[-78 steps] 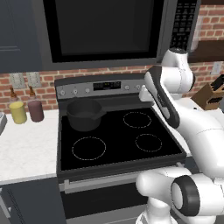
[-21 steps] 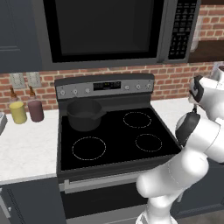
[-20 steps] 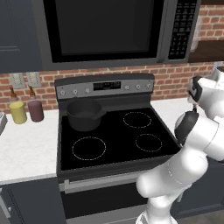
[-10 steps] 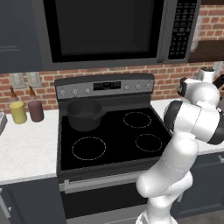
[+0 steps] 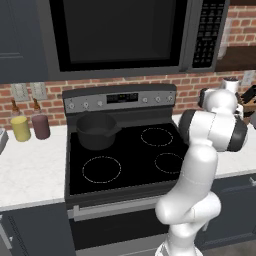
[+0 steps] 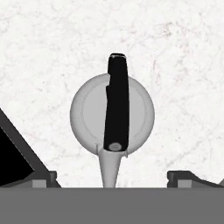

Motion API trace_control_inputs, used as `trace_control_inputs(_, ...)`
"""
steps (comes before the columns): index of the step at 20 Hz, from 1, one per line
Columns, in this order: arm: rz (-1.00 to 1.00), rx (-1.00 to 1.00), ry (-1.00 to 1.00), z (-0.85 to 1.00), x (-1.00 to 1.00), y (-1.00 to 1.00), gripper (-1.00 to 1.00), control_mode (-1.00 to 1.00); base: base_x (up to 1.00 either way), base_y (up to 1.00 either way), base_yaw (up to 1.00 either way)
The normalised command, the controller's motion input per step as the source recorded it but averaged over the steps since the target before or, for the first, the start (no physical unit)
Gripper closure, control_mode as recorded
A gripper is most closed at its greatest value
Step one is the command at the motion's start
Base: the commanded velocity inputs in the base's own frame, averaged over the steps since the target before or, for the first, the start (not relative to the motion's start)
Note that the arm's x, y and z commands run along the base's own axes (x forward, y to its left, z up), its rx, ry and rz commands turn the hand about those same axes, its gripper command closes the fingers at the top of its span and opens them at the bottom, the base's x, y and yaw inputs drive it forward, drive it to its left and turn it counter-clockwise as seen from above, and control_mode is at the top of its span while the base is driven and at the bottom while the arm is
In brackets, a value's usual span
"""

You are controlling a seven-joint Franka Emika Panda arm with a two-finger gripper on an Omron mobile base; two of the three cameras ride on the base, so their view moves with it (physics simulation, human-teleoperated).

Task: Pick the kettle from the counter and place it on a stove burner. Then turn the burner on.

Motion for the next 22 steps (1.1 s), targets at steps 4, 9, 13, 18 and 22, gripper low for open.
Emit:
trace_control_inputs(4,0.00,0.00,0.00,-0.21,0.22,-0.07,-1.00,-1.00,0.00,0.00,0.00)
trace_control_inputs(9,0.00,-0.02,0.00,-0.23,0.16,-0.02,-1.00,-1.00,0.00,0.00,0.00)
trace_control_inputs(13,0.00,-0.05,0.00,-0.20,0.08,-0.05,-1.00,-1.00,0.00,0.00,0.00)
trace_control_inputs(18,0.00,-0.05,0.00,-0.19,0.02,-0.05,-1.00,-1.00,0.00,0.00,0.00)
trace_control_inputs(22,0.00,-0.02,0.00,-0.14,0.00,-0.05,-1.00,-1.00,0.00,0.00,0.00)
